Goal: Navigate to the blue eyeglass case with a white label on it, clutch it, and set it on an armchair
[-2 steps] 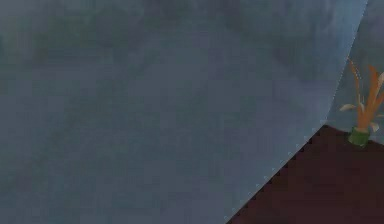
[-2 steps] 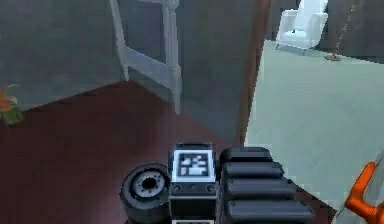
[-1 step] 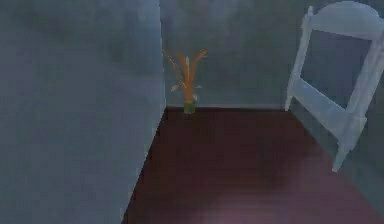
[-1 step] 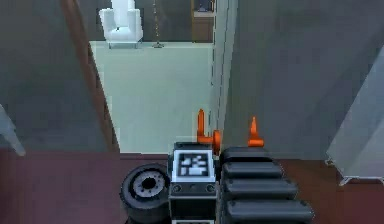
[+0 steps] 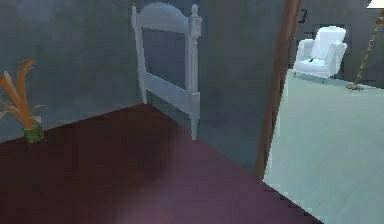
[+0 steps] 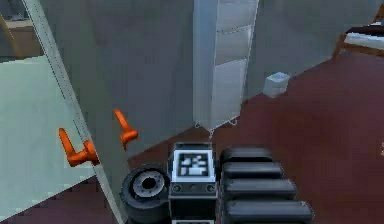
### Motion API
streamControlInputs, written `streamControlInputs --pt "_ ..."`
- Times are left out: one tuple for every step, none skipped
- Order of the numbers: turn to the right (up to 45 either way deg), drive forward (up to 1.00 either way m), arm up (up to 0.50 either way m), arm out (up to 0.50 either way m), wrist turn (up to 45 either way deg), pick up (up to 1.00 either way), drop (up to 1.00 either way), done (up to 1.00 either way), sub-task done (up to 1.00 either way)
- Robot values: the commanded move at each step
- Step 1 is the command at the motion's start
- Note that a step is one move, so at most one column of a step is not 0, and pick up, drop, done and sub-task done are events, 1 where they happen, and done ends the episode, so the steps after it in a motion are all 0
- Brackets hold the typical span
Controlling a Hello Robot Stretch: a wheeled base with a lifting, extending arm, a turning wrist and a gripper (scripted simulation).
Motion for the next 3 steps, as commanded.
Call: streamControlInputs --pt "0.0 0.55 0.00 0.00 0.0 0.00 0.00 0.00 0.00" --pt "45.0 0.00 0.00 0.00 0.0 0.00 0.00 0.00 0.00" --pt "3.0 0.00 0.00 0.00 0.0 0.00 0.00 0.00 0.00"
